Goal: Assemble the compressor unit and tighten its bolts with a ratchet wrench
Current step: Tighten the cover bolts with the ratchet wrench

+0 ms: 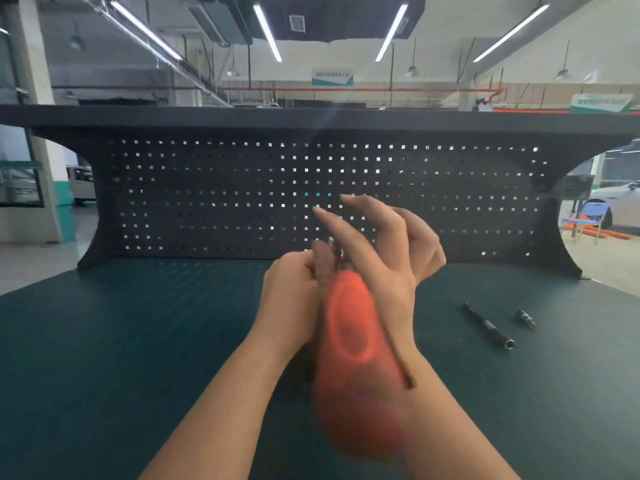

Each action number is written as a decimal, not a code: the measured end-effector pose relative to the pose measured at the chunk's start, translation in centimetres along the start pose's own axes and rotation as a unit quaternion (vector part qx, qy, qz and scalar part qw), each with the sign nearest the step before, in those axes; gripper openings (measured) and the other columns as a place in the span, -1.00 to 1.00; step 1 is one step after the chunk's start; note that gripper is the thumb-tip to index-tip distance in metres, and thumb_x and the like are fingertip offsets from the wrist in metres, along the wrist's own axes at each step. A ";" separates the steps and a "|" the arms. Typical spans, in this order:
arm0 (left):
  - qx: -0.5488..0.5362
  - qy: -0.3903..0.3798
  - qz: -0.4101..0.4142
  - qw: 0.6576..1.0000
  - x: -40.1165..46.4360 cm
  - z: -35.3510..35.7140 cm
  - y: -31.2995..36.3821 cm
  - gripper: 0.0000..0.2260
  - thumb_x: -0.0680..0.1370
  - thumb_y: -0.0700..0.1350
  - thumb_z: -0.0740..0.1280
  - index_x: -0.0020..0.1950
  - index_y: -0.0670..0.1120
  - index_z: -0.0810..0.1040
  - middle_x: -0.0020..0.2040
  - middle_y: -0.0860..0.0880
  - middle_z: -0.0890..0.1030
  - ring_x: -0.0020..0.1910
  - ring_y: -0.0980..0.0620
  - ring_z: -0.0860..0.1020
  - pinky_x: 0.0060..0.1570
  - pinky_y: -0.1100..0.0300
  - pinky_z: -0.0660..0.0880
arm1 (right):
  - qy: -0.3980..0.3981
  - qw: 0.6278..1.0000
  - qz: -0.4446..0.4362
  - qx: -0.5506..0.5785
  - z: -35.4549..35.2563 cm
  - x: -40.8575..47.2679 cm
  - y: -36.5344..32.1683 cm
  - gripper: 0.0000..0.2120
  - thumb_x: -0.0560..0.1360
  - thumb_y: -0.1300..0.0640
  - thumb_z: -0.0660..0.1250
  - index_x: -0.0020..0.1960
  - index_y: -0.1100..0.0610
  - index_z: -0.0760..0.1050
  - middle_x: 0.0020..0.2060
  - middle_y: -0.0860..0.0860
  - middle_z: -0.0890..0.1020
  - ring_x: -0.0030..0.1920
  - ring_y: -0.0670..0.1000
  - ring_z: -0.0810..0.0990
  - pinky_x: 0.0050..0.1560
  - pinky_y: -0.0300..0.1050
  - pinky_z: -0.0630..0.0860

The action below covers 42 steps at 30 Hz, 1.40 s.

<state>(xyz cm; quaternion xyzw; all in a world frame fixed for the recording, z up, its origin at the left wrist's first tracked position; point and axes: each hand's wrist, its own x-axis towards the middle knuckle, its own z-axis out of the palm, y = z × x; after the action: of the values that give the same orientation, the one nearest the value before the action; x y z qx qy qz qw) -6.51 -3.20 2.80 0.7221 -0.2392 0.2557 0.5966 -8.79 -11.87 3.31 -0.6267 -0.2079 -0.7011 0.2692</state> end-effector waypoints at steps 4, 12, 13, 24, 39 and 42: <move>0.033 -0.013 0.033 0.999 -0.1 0.0 0.3 -0.71 0.42 0.30 0.29 -0.19 0.15 0.69 -0.33 0.12 0.69 -0.30 0.27 0.61 -0.29 0.31 0.46 | 0.089 0.918 0.304 0.239 -0.7 0.7 2.6 -0.73 0.54 0.03 0.18 0.04 0.06 0.64 0.06 -0.11 0.58 0.11 -0.21 0.50 0.10 -0.27 0.42; 0.088 0.027 0.017 0.996 0.3 0.4 -0.4 -0.63 0.49 0.19 0.30 -0.03 -0.09 0.68 -0.32 0.15 0.59 -0.45 0.35 0.48 -0.33 0.38 0.42 | 0.041 0.997 0.033 0.061 0.0 0.4 -0.3 -0.77 0.59 -0.03 0.20 0.11 -0.10 0.61 0.16 -0.12 0.50 0.22 -0.10 0.31 0.22 0.10 0.32; 0.085 0.023 0.016 0.996 0.2 0.3 -0.6 -0.57 0.52 0.21 0.23 -0.07 -0.14 0.67 -0.31 0.14 0.57 -0.42 0.30 0.47 -0.30 0.34 0.41 | 0.015 0.999 -0.015 0.024 0.1 0.5 -0.2 -0.76 0.58 -0.04 0.21 0.11 -0.10 0.63 0.18 -0.10 0.50 0.24 -0.09 0.29 0.23 0.10 0.27; 0.053 0.003 0.017 0.998 -0.3 0.2 0.7 -0.80 0.39 0.25 0.37 -0.12 0.20 0.68 -0.39 0.12 0.65 -0.38 0.26 0.53 -0.28 0.30 0.45 | 0.075 0.942 0.238 0.226 -0.7 1.1 1.0 -0.77 0.57 0.06 0.20 0.11 -0.08 0.60 0.16 -0.12 0.53 0.21 -0.12 0.45 0.20 -0.26 0.37; 0.048 0.014 0.001 0.999 -0.1 0.4 0.9 -0.65 0.32 0.36 0.21 -0.24 0.18 0.67 -0.43 0.01 0.62 -0.44 0.20 0.48 -0.38 0.30 0.36 | 0.061 0.971 0.163 0.161 -0.5 1.1 0.1 -0.78 0.54 0.09 0.24 0.08 -0.12 0.61 0.16 -0.08 0.52 0.20 -0.10 0.41 0.19 -0.27 0.34; 0.139 0.022 -0.015 0.990 0.3 0.2 0.2 -0.45 0.44 0.31 0.02 -0.23 -0.07 0.61 -0.33 -0.06 0.65 -0.30 0.02 0.60 -0.37 0.20 0.39 | -0.020 0.999 0.005 0.027 0.2 0.5 -0.6 -0.75 0.59 -0.11 0.20 0.06 -0.15 0.65 0.22 -0.21 0.43 0.26 -0.03 0.27 0.20 0.16 0.30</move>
<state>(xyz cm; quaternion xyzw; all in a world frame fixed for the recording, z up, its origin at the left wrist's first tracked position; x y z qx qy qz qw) -6.39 -3.46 3.13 0.7957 -0.1775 0.2927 0.4996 -9.06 -11.33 3.89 -0.6340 -0.2292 -0.6812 0.2855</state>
